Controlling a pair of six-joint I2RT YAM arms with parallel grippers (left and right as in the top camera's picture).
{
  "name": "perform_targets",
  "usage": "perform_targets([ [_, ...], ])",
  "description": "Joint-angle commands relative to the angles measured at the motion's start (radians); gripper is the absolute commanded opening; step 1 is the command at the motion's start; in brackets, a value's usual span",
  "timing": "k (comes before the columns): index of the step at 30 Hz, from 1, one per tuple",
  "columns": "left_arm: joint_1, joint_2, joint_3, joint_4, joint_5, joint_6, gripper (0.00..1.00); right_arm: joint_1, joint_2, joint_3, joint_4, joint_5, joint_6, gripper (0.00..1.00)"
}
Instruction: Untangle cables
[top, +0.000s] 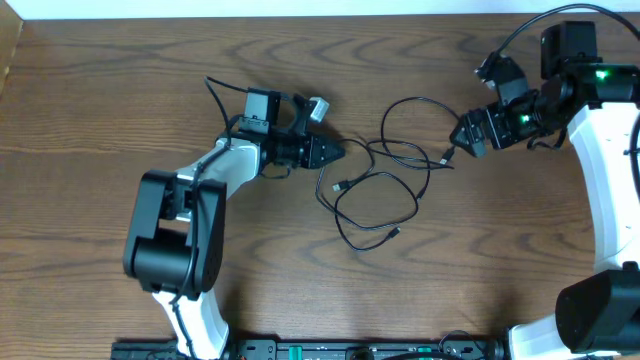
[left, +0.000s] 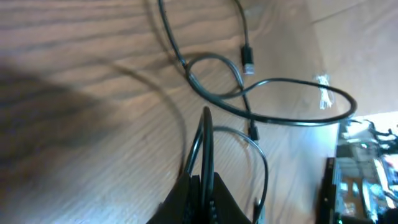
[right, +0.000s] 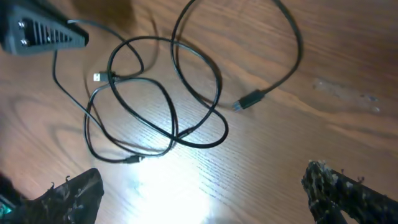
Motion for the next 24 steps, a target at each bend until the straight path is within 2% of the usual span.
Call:
perform_targets([
  [1, 0.003, -0.087, 0.008, -0.080, -0.148, 0.077, 0.08, 0.015, -0.001, -0.005, -0.003, -0.031, -0.074, 0.99],
  [6, 0.003, -0.174, 0.008, -0.209, -0.267, 0.151, 0.07, 0.053, 0.008, -0.005, -0.009, -0.045, -0.102, 0.99],
  [11, -0.004, -0.222, 0.008, -0.271, -0.276, 0.207, 0.07, 0.108, 0.038, -0.005, -0.022, -0.081, -0.143, 0.99],
  [17, -0.031, -0.275, 0.008, -0.308, -0.381, 0.210, 0.08, 0.177, 0.103, -0.005, -0.009, -0.054, -0.142, 0.99],
  [24, -0.039, -0.298, 0.008, -0.328, -0.399, 0.209, 0.08, 0.201, 0.218, -0.005, 0.020, -0.035, -0.142, 0.99],
])
